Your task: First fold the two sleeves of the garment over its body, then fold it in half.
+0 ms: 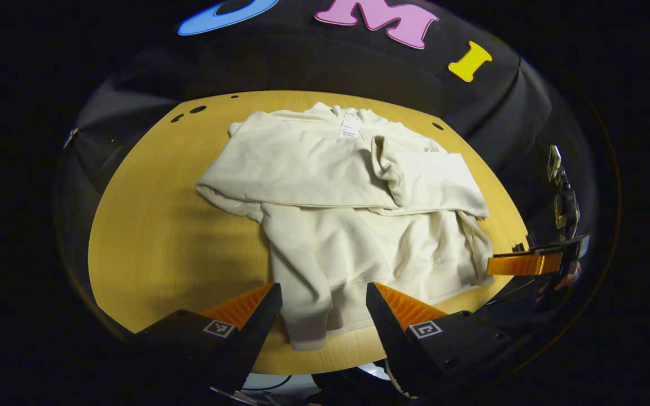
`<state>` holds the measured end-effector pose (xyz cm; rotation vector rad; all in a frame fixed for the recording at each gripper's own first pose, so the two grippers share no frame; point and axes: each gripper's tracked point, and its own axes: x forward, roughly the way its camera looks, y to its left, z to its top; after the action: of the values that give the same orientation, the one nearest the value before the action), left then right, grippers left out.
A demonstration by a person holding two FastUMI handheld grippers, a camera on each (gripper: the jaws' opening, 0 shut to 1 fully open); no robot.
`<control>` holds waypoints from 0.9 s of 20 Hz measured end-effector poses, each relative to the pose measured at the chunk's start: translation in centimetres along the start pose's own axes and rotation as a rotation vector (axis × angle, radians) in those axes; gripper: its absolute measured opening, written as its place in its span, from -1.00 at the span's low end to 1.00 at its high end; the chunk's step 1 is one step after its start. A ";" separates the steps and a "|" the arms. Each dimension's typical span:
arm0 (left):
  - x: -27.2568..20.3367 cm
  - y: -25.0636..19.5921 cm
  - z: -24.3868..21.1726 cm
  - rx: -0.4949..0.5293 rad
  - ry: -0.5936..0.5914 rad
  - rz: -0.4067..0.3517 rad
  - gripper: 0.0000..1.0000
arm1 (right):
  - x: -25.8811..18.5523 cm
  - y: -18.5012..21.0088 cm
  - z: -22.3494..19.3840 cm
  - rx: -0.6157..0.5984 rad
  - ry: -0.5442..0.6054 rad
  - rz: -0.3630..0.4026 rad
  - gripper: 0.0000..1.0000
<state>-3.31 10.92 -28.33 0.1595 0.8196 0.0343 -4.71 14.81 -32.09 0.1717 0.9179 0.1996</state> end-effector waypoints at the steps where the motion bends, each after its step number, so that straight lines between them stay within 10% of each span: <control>1: 0.4 0.2 -0.4 0.016 0.021 0.013 0.92 | 0.4 0.0 -0.2 -0.027 0.011 -0.013 0.97; 13: 2.5 1.0 -1.0 0.020 0.010 0.142 0.88 | 3.0 0.1 -1.1 -0.269 0.072 -0.196 0.89; 15: 2.7 0.2 -1.0 0.080 0.007 0.089 0.45 | 3.2 0.8 -0.8 -0.219 0.047 -0.137 0.10; 17: 3.0 -0.3 -0.8 0.120 0.035 0.076 -0.58 | 3.6 2.0 -1.2 -0.096 0.082 -0.045 -0.51; 18: 2.8 -0.2 -0.7 0.113 0.053 0.069 -0.64 | 3.3 2.0 -1.5 -0.086 0.096 -0.022 -0.72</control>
<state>-1.91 11.06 -30.92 0.2942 0.8687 0.0576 -4.15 17.60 -35.05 0.0730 1.0045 0.2285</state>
